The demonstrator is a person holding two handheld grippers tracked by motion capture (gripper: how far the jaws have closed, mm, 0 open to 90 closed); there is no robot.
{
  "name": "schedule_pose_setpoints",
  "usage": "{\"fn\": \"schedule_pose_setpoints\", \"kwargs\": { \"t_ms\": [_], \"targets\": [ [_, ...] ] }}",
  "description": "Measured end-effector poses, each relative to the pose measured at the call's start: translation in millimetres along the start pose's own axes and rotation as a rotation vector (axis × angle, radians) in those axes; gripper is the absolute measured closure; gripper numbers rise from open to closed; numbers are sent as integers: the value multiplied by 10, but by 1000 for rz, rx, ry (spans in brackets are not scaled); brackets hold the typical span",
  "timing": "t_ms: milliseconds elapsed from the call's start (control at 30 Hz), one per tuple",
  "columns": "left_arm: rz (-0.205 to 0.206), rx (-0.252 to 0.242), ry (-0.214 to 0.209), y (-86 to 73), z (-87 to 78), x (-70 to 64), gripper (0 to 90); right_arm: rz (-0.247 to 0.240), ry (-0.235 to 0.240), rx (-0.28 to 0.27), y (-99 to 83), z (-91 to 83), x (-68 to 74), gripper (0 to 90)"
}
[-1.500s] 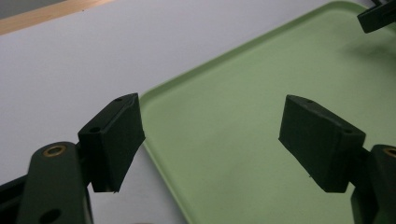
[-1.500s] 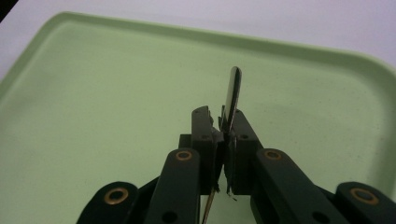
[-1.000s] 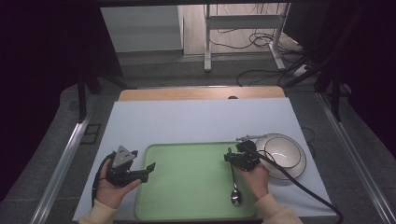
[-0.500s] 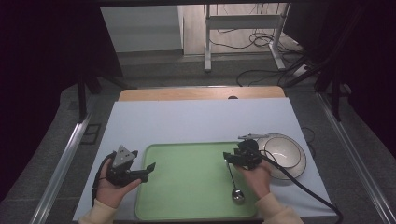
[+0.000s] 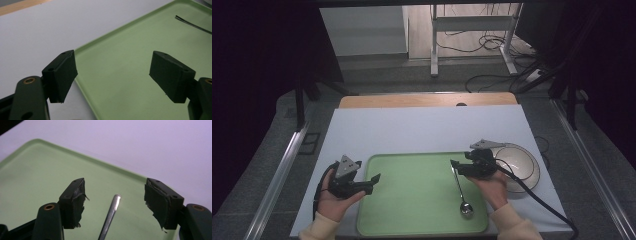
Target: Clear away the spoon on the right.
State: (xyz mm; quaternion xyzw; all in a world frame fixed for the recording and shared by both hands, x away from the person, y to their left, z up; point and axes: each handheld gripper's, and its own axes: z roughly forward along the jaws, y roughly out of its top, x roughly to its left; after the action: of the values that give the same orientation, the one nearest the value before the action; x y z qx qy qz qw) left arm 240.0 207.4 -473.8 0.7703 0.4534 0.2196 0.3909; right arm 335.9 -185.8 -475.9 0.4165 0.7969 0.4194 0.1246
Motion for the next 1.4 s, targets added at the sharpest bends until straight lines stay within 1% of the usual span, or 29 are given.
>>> {"fn": "schedule_pose_setpoints", "kwargs": {
  "t_ms": [133, 200, 233, 300, 400, 467, 500, 533, 567, 600, 633, 733, 767, 800, 833, 867, 900, 933, 967, 1000, 1033, 1067, 1100, 1167, 1200, 1267, 1300, 1333, 1400],
  "targets": [
    [3, -2, 0, -37, -35, -2, 213, -12, 16, -11, 34, -35, -26, 328],
    [1, -7, -2, -29, -41, 5, 213, -37, 25, -15, 51, -88, -48, 320],
    [1, -7, -2, -29, -41, 5, 213, -37, 25, -15, 51, -88, -48, 320],
    [6, -11, -3, -21, -49, -3, 212, -49, 42, -32, 57, -144, -62, 320],
    [12, -14, -5, -13, -55, -19, 212, -42, 51, -63, 68, -262, -114, 316],
    [13, -17, -5, -8, -56, -18, 212, -30, 43, -74, 66, -331, -159, 312],
    [13, -17, -5, -4, -55, -12, 212, -26, 28, -91, 48, -419, -219, 311],
    [11, -17, -6, 0, -52, -6, 212, -26, 28, -91, 48, -419, -219, 311],
    [10, -18, -7, 4, -45, -1, 212, -20, 26, -114, 12, -517, -291, 309],
    [11, -16, -8, 9, -27, 7, 212, -18, 22, -127, -10, -568, -326, 308],
    [11, -16, -8, 9, -27, 7, 212, -18, 22, -127, -10, -568, -326, 308],
    [11, -12, -11, 12, -4, 19, 212, -17, 9, -160, -83, -738, -448, 307],
    [11, -12, -12, 12, 1, 26, 212, -11, 2, -182, -158, -873, -540, 307],
    [10, -12, -12, 13, 3, 30, 212, -11, 2, -182, -158, -873, -540, 307],
    [9, -12, -12, 15, 5, 37, 212, -11, 5, -198, -251, -985, -622, 307],
    [9, -12, -12, 16, 6, 41, 212, -11, 5, -198, -251, -985, -622, 307],
    [7, -14, -9, 21, 8, 47, 211, 2, 9, -198, -350, -1074, -690, 307],
    [7, -14, -9, 21, 8, 47, 212, 11, 7, -195, -415, -1110, -737, 307],
    [7, -14, -8, 22, 10, 48, 212, 11, 7, -195, -415, -1110, -737, 307],
    [7, -15, -6, 23, 14, 46, 211, 27, 5, -192, -480, -1136, -782, 307],
    [6, -15, -5, 24, 19, 42, 211, 55, -9, -196, -583, -1173, -869, 307],
    [10, -12, -3, 27, 23, 41, 211, 55, -9, -196, -583, -1173, -869, 307],
    [13, -10, -4, 30, 27, 37, 211, 78, -11, -209, -610, -1203, -921, 307],
    [14, -10, 1, 34, 32, 23, 211, 79, -11, -221, -601, -1213, -931, 307],
    [17, -10, 2, 35, 31, 18, 210, 76, 3, -234, -571, -1220, -915, 307],
    [20, -11, 4, 33, 26, 9, 210, 66, 6, -231, -561, -1213, -899, 307],
    [22, -11, 4, 32, 23, 9, 210, 46, 6, -211, -556, -1172, -873, 307],
    [21, -12, 4, 30, 21, 12, 210, 46, 6, -211, -556, -1172, -873, 307],
    [15, -14, 7, 22, 15, 21, 210, 23, -2, -182, -560, -1119, -855, 304]
  ]
}}
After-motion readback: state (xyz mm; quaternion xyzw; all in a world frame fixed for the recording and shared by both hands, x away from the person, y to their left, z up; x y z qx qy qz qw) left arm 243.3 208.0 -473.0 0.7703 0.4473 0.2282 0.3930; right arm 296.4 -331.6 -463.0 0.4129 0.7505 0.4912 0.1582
